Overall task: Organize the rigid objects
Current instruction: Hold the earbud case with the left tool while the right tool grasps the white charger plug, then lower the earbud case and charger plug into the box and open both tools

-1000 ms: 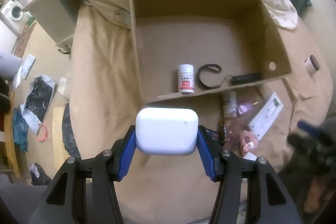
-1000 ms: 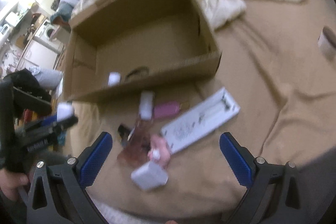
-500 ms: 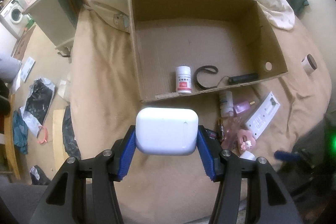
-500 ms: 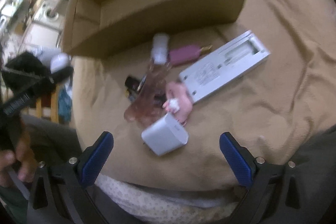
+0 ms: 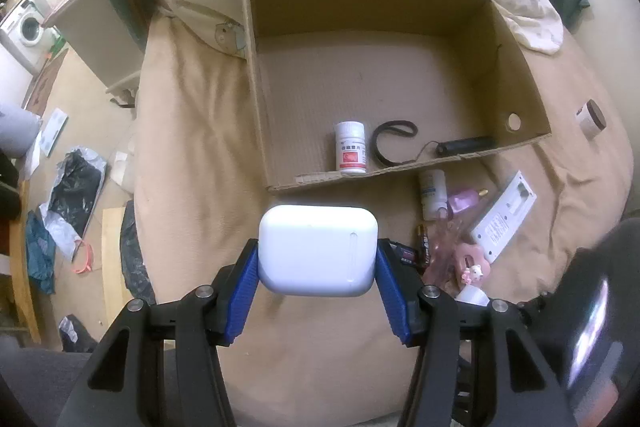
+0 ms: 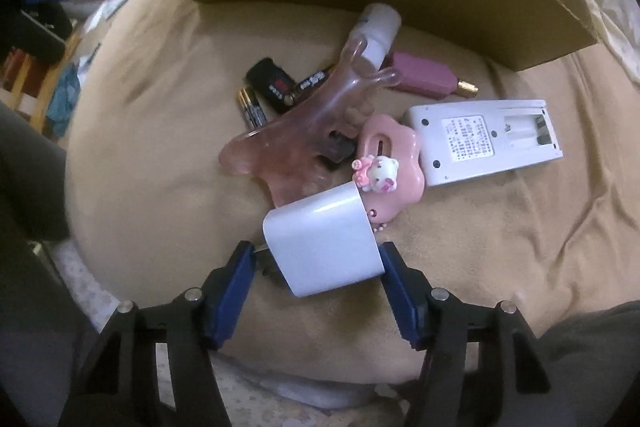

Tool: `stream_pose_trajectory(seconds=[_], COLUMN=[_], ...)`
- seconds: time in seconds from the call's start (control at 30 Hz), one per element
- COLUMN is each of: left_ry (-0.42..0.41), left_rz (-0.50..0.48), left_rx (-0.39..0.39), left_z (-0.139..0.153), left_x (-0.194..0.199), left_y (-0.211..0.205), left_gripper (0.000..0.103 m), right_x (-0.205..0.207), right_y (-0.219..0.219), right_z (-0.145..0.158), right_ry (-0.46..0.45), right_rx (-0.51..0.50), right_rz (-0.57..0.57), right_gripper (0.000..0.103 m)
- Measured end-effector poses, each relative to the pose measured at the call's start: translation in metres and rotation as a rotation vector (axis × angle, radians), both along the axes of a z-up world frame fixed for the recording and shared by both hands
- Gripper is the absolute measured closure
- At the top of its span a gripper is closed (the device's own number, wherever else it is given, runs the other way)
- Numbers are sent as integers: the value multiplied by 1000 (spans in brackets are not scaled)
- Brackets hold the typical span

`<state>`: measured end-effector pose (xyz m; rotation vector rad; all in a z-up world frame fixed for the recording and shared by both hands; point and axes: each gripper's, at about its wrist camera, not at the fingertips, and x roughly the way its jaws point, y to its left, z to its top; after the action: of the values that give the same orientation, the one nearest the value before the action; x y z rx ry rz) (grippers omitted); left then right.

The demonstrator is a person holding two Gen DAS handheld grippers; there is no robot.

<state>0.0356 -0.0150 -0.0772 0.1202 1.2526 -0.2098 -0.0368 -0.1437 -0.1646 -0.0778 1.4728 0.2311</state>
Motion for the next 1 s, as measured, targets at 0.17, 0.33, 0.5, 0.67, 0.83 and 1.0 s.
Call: stream_pose_trajectory(seconds=[0.17,0.33,0.5,0.67,0.83,1.0], left_ry=[-6,-21,-83,-113,-161,-185], left_rz=[-10,2,19,33,37,-7], left_rx=[11,16,20,-51,-33,-14], left_z=[-1,2,14,31,49,62], left_x=[-1,-1,-4,-1,6,17], left_y=[-2,1,4,13,10,-7], left_gripper=[51,51,51,51,51,51], right_x=[1,0,0,12,34,63], right_y=[-22,-38,-58,-100,-120,-124], right_z=[12,38,71,109,132,135], right_ry=[9,-18,-101,-244,-325,-386], right_rx=[76,135,172,309,345,350], right_rz=[-47,-60,-72,-188,-228,-248], right_gripper=[37,37,37,37,37,37])
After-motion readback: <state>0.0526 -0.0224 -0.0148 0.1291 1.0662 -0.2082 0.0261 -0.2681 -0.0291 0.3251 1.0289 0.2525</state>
